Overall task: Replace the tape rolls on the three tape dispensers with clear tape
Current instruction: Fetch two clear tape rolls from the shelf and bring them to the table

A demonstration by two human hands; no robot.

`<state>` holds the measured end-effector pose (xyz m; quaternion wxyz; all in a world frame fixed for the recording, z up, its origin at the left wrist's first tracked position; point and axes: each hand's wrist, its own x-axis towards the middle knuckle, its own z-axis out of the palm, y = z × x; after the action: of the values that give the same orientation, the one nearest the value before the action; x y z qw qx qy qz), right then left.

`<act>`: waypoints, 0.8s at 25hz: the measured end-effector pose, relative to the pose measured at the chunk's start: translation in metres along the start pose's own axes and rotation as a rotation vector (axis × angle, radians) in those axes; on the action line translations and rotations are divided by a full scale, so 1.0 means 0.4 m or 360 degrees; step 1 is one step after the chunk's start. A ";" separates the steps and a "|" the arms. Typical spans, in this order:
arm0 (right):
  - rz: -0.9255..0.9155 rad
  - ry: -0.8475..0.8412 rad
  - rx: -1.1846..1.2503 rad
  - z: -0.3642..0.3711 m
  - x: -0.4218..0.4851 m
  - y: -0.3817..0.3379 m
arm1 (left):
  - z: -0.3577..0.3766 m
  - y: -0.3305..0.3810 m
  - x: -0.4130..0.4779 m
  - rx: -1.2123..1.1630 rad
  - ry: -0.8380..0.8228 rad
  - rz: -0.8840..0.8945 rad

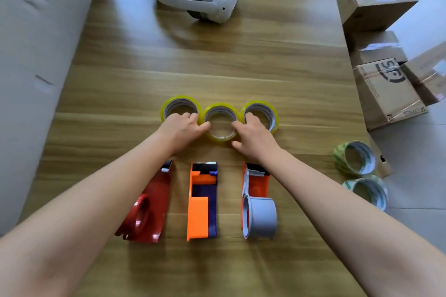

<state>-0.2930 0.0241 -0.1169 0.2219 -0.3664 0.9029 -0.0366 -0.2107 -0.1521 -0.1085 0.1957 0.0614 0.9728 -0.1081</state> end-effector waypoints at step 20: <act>0.0490 0.0101 0.0631 -0.048 0.031 0.115 | -0.026 0.245 -0.215 -0.1702 0.0648 -0.0634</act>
<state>-0.3386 0.0473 -0.1146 0.2639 -0.1725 0.9297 -0.1903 -0.1200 -0.0612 -0.0837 -0.0146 -0.2092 0.9029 0.3752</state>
